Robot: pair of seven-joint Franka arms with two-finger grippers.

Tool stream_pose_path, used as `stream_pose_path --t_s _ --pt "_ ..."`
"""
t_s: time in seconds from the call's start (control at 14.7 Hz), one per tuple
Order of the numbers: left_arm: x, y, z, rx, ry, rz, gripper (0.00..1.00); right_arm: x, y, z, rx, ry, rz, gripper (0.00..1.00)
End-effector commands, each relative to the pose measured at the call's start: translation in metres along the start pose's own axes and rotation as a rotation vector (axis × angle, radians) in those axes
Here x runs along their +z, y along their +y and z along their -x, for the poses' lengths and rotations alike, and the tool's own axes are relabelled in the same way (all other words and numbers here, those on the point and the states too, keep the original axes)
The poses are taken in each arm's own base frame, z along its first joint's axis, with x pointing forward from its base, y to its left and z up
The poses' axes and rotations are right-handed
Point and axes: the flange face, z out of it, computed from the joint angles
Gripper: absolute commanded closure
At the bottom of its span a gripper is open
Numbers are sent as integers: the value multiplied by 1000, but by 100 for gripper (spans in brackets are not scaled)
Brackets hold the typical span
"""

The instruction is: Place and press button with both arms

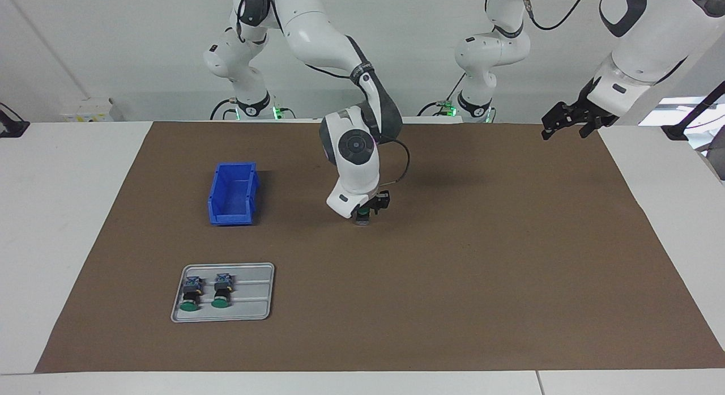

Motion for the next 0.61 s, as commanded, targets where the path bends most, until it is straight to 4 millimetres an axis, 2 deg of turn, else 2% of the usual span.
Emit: stream_pose_path --t_s 0.0,0.34,0.54 --pt "5 2 8 14 11 6 0 -2 2 2 18 -11 -5 45" --pt "2 8 8 19 15 5 0 -1 3 3 16 -19 -2 59" --pt "1 -3 7 -1 17 8 0 -1 4 3 16 -22 -1 69"
